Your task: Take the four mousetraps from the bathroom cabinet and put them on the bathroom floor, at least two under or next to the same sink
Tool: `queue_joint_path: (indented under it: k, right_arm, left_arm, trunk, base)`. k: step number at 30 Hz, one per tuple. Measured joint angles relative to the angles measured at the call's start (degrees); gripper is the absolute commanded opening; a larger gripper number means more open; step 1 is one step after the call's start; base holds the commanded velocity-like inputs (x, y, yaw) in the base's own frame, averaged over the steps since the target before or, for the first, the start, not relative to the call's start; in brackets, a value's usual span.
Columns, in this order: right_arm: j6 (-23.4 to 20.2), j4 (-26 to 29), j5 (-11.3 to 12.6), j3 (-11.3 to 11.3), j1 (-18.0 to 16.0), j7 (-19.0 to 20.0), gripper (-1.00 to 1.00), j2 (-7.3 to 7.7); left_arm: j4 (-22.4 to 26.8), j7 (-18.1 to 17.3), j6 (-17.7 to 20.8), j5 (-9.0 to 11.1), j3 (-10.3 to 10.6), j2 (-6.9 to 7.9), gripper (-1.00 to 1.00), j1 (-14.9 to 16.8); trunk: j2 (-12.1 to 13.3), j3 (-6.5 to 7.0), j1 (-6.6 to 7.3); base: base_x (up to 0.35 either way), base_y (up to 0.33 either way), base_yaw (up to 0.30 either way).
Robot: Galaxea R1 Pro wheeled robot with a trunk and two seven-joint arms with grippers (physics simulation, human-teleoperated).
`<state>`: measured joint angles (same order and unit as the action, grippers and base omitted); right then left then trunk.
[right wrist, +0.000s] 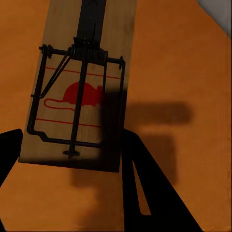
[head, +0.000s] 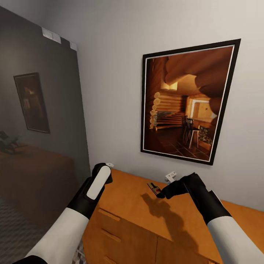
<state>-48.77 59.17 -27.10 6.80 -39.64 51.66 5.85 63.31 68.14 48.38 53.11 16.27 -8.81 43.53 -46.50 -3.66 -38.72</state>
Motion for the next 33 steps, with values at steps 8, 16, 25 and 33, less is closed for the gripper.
queue_joint_path:
  k: [8, 16, 25, 33]
  right_arm:
    - [-1.2, 0.2, -0.2, -2.6, 0.0, -0.2, -1.00, 0.31]
    - [-1.9, 0.2, -0.2, -6.3, 0.0, -3.6, -1.00, 0.85]
    - [-2.0, 0.2, -0.2, -6.7, 0.0, -8.3, -1.00, 0.85]
    - [-2.0, 0.3, -0.3, -6.7, 0.0, -8.9, -1.00, 0.79]
  left_arm:
    - [-0.3, -5.8, 0.3, -0.1, 0.2, 0.07, -1.00, 0.0]
    - [-3.5, -16.0, 0.5, -0.9, 0.4, 0.86, -1.00, 0.0]
    - [-3.7, -16.9, 0.6, -1.0, 0.5, 0.97, -1.00, 0.0]
    - [-3.8, -17.0, 0.6, -0.9, 0.5, 0.97, -1.00, 0.0]
  trunk:
    - [0.0, 0.00, 0.00]
    - [0.0, 0.00, 0.00]
    - [0.0, 0.00, 0.00]
    - [0.0, 0.00, -0.01]
  base:
    - [0.000, 0.000, -0.287]
    - [0.000, 0.000, -0.291]
    - [0.000, 0.000, -0.292]
    - [-0.020, 0.008, -0.292]
